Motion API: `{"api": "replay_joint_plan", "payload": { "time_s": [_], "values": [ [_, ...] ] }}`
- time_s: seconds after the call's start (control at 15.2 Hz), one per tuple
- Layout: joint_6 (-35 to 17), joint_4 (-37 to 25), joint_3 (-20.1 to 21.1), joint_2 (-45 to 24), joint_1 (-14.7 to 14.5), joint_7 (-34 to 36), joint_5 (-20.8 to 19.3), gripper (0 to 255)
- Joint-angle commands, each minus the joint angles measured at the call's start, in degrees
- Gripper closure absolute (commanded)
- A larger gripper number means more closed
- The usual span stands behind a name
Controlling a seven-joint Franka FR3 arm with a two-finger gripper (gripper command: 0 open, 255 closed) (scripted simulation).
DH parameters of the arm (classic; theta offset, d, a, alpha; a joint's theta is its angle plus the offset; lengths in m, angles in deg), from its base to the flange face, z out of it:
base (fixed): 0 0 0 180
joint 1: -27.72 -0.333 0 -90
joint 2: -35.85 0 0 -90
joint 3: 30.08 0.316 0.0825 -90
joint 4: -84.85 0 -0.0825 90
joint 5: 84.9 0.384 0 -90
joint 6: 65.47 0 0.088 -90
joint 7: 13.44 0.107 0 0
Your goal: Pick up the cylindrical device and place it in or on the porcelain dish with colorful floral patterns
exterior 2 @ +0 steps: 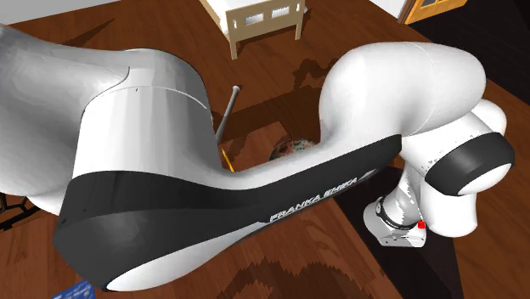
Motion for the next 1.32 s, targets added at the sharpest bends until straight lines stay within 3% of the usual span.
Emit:
{"api": "replay_joint_plan", "payload": {
  "time_s": [0.0,0.07,0.26,0.59,1.25],
  "values": [
    [2.39,-3.65,-0.03,-1.30,-0.71,0.02,-0.55,255],
    [3.32,-5.13,-0.06,-1.86,-1.03,0.03,-0.78,255],
    [-1.16,9.04,0.00,8.36,4.03,-2.44,3.27,255],
    [-4.46,24.79,-2.02,21.84,9.00,-8.06,8.74,255],
    [-3.89,44.72,-9.80,42.85,12.75,-19.96,13.91,255]
  ]
}}
